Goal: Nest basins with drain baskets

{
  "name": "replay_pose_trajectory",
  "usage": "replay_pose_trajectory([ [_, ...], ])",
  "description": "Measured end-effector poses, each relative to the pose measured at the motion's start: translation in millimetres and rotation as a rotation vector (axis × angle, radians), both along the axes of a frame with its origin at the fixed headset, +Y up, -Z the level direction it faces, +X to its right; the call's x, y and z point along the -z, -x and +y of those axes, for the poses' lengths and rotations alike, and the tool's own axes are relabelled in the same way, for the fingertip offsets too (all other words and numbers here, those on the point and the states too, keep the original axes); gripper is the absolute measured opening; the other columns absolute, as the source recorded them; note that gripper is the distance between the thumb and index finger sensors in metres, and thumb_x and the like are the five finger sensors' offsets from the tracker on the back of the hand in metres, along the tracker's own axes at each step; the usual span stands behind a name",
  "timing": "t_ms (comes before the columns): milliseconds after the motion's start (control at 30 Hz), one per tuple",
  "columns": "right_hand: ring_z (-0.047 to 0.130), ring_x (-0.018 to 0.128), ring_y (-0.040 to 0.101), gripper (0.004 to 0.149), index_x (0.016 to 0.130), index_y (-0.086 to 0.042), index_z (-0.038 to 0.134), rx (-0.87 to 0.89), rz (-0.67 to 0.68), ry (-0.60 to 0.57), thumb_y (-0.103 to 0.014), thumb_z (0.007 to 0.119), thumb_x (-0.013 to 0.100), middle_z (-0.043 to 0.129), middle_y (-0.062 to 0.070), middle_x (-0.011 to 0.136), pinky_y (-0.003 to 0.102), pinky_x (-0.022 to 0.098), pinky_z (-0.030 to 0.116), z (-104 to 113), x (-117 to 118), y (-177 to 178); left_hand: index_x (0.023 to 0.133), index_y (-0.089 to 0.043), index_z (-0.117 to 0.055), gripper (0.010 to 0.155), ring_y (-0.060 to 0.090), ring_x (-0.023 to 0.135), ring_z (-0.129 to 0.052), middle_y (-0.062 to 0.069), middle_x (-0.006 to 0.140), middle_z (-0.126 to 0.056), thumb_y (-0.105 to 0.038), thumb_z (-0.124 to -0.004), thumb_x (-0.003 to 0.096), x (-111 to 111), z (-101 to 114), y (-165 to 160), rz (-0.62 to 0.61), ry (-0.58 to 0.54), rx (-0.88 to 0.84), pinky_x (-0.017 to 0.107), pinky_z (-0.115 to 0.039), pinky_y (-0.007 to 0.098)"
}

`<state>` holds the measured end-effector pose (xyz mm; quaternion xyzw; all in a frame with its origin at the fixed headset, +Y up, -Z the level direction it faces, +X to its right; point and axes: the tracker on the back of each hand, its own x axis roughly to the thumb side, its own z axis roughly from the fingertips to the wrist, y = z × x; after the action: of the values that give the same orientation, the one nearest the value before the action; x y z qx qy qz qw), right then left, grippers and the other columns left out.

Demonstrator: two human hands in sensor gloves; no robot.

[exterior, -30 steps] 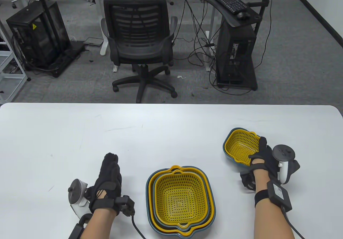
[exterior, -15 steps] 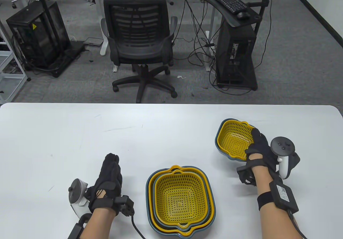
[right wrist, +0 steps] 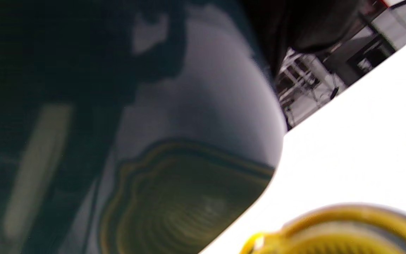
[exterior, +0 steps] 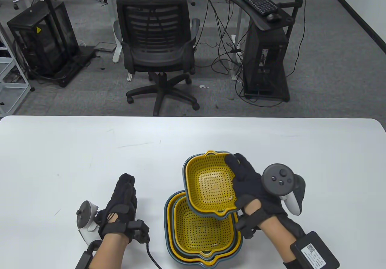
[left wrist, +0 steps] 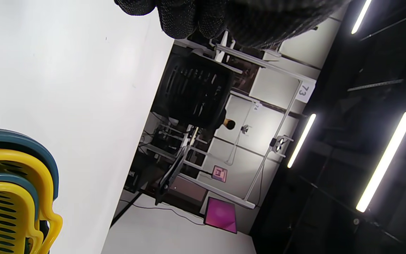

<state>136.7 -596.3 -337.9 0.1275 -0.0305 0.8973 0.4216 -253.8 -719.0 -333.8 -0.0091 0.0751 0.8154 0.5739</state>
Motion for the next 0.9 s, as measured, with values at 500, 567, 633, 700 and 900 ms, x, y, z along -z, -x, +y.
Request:
replay_pose_trajectory([
  [500,0.010,0.102,0.051,0.065,0.107,-0.030,0.033,-0.478,0.126,0.381,-0.028,0.069,0.053,0.019,0.002,0.117,0.080,0.061,0.021,-98.6,-14.1,43.4,0.113,-0.023,-0.045,0.066,0.042,0.107,-0.036,0.011,0.117,-0.043,-0.041,-0.068,0.0539,-1.5,-1.5,-8.9,-0.088,0.045,0.011,0.074,-0.039,0.057],
  [567,0.006,0.102,0.048,0.065,0.106,-0.030,0.033,-0.508,0.115,0.367,-0.029,0.070,0.053,0.016,0.001,0.116,0.079,0.061,0.019,-100.6,-13.6,44.5,0.113,-0.023,-0.045,0.066,0.042,0.107,-0.036,0.011,0.117,-0.043,-0.041,-0.068,0.0539,-1.7,-1.5,-8.7,-0.096,0.050,0.015,0.074,-0.039,0.057],
  [633,0.001,0.101,0.042,0.065,0.106,-0.030,0.033,-0.536,0.108,0.363,-0.028,0.069,0.053,0.012,-0.001,0.114,0.079,0.061,0.017,-103.7,-13.5,45.9,0.113,-0.023,-0.045,0.066,0.042,0.107,-0.035,0.011,0.117,-0.043,-0.041,-0.068,0.0539,-0.9,-1.5,-8.8,-0.115,0.056,0.021,0.074,-0.038,0.058],
  [700,0.000,0.101,0.040,0.065,0.106,-0.030,0.032,-0.568,0.107,0.364,-0.028,0.069,0.053,0.010,-0.001,0.114,0.078,0.062,0.017,-108.8,-13.2,47.2,0.114,-0.022,-0.044,0.068,0.044,0.107,-0.033,0.012,0.117,-0.041,-0.041,-0.068,0.0539,4.8,-1.1,-10.0,-0.221,0.066,0.070,0.073,-0.037,0.059],
  [900,-0.005,0.099,0.038,0.063,0.108,-0.026,0.037,-0.526,0.102,0.392,-0.030,0.068,0.053,0.004,-0.003,0.112,0.077,0.062,0.015,-122.1,-12.2,43.2,0.114,-0.021,-0.042,0.070,0.044,0.106,-0.029,0.014,0.117,-0.037,-0.043,-0.069,0.0540,14.0,-2.1,-8.1,-0.436,0.095,0.243,0.072,-0.033,0.059],
])
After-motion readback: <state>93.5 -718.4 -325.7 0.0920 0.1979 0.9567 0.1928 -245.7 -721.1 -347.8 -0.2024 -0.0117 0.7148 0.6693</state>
